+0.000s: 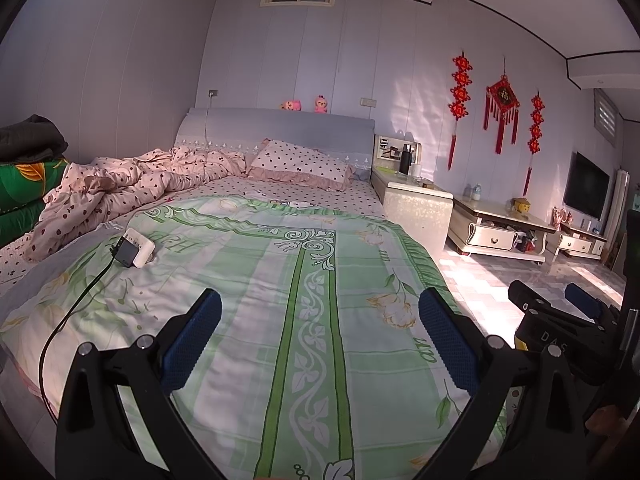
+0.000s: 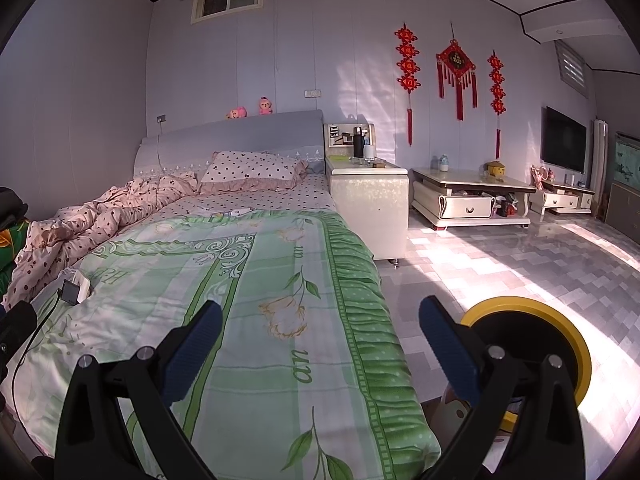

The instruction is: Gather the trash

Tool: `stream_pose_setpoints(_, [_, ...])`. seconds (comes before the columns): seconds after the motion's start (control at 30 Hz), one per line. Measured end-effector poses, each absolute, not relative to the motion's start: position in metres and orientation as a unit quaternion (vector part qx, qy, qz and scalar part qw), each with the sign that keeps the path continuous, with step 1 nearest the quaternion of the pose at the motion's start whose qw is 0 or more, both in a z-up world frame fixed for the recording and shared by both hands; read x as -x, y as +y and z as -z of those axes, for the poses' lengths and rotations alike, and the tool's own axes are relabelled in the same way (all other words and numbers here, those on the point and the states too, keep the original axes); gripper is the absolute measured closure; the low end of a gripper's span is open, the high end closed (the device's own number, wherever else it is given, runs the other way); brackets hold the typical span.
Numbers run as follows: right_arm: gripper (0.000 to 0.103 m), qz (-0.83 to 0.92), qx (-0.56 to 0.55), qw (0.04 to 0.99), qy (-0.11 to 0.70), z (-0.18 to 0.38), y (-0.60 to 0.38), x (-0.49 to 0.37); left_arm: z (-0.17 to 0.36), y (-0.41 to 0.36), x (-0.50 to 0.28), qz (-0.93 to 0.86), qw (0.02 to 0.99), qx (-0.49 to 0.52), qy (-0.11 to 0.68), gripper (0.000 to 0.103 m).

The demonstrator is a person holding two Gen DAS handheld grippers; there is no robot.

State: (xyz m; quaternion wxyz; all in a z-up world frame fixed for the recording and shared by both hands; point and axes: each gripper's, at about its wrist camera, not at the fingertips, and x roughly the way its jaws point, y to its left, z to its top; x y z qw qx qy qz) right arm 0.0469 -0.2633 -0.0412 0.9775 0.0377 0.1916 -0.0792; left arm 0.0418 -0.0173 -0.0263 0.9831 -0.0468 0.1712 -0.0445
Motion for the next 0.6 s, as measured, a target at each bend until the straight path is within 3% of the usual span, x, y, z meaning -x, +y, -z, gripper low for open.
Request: stream_pose_setpoints(0.6, [0.008,0.08,-0.043,0.976,0.198,0.051,-0.266,-0.047,0.029,-0.017,-0.042,0.045,0.983,0.049,0.172,0.008])
